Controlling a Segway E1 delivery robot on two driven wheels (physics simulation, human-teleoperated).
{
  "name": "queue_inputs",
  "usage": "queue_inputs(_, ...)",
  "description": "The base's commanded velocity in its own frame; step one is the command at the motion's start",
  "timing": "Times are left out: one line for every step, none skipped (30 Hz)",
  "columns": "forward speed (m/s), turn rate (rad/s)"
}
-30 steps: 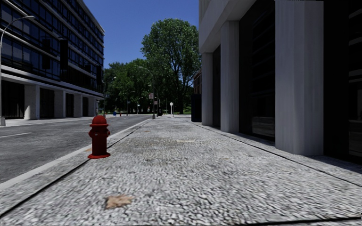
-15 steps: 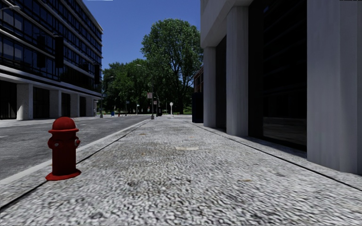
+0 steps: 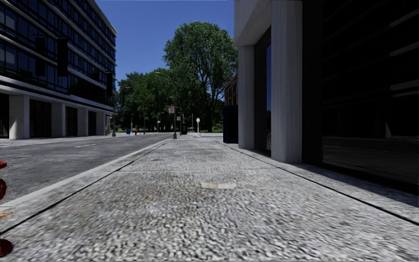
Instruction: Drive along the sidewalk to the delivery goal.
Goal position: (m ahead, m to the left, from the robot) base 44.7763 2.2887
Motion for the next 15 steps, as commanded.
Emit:
queue_inputs(2.00, 0.00)
queue_inputs(2.00, 0.00)
queue_inputs(2.00, 0.00)
queue_inputs(2.00, 0.00)
queue_inputs(2.00, 0.00)
queue_inputs(2.00, 0.00)
queue_inputs(2.00, 0.00)
queue_inputs(2.00, 0.00)
queue_inputs(2.00, 0.00)
queue_inputs(2.00, 0.00)
queue_inputs(2.00, 0.00)
queue_inputs(2.00, 0.00)
queue_inputs(2.00, 0.00)
queue_inputs(2.00, 0.00)
queue_inputs(2.00, 0.00)
